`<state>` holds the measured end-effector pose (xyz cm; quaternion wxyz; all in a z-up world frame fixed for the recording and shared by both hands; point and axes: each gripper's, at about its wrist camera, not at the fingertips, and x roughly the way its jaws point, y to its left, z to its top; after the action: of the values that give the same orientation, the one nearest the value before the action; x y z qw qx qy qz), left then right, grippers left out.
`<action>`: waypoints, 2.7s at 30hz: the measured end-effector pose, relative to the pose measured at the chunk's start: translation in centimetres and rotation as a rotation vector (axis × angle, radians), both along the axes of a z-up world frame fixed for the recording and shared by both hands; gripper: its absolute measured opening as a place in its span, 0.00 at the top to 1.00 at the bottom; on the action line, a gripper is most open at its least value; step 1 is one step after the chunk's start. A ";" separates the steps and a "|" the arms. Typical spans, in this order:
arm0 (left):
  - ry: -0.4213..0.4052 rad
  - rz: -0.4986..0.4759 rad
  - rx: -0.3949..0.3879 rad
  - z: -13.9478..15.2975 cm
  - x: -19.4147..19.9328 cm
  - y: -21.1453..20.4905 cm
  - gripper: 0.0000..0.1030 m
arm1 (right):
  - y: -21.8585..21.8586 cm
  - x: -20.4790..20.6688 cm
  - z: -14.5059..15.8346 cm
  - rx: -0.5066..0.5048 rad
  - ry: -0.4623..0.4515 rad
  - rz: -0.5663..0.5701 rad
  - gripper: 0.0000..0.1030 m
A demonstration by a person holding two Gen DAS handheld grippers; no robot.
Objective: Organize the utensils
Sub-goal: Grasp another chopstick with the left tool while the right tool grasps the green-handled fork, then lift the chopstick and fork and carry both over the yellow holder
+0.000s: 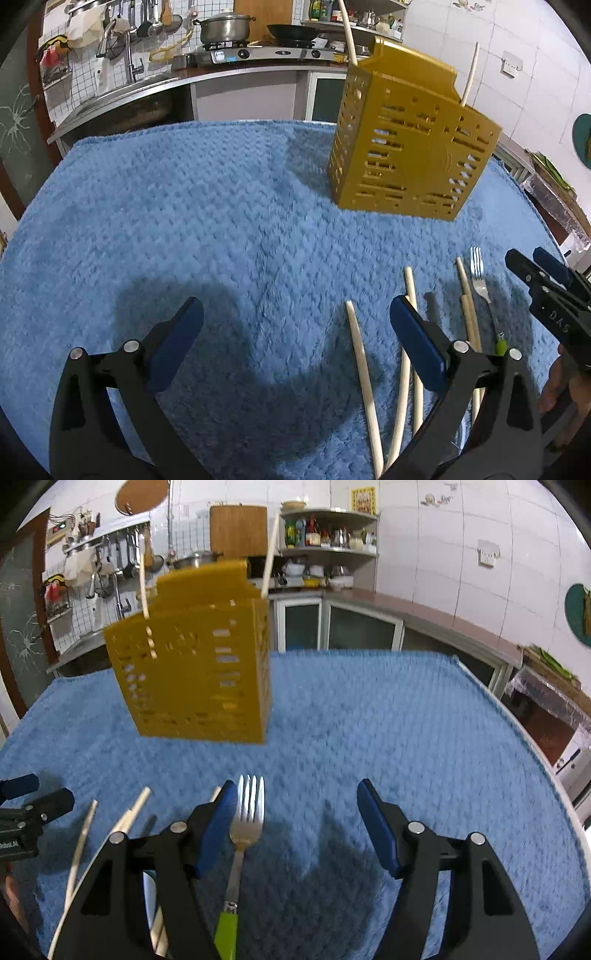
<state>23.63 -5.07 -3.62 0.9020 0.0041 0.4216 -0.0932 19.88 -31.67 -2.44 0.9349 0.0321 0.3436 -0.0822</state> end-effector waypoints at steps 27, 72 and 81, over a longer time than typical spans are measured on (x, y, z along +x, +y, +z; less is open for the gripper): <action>0.102 -0.101 0.062 -1.7 -0.3 -3.7 0.66 | 2.6 1.2 -2.6 0.023 0.187 0.096 0.73; 0.041 -0.125 -0.093 1.8 -0.3 -1.6 0.96 | -1.8 -0.3 1.4 0.239 0.050 0.121 0.95; -0.083 -0.142 -0.110 5.4 -2.4 -1.0 0.96 | -3.3 -2.2 3.5 0.258 -0.078 0.095 0.95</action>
<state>21.22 -6.09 1.78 0.9087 -0.0120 0.3767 -0.1796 17.65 -35.01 1.07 0.9384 0.1391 0.3161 0.0084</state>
